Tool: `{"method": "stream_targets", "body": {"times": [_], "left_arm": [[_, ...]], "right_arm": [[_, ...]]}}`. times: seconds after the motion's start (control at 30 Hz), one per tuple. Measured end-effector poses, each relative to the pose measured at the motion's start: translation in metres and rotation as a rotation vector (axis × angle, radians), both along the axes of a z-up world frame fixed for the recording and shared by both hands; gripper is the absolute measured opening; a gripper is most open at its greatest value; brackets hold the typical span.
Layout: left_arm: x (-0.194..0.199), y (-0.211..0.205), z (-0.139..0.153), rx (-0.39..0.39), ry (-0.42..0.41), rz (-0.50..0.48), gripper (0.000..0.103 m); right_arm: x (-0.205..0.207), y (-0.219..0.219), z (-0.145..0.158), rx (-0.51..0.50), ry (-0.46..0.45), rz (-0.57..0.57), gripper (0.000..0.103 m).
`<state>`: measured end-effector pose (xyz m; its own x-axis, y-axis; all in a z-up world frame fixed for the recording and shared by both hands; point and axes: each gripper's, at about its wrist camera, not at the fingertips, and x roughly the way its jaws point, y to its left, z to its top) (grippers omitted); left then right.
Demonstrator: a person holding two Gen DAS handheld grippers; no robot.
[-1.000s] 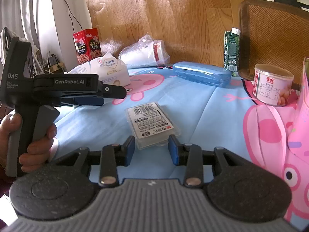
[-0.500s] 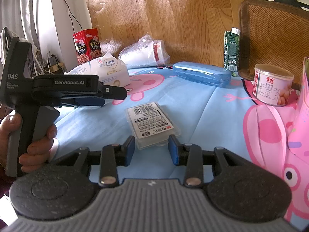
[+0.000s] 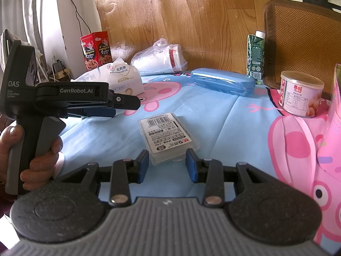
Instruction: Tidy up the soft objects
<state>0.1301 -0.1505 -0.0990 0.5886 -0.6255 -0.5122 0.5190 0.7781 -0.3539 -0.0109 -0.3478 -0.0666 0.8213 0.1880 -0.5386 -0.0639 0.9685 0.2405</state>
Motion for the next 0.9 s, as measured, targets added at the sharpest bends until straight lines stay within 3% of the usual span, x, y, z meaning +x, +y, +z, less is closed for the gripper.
{"method": "stream_targets", "body": {"times": [0.9], "left_arm": [[-0.0004,-0.0012,0.0007,-0.007,0.001,-0.013,0.086]], "right_arm": [[0.0004,0.0013,0.0005,-0.004,0.001,-0.003,0.041]]}}
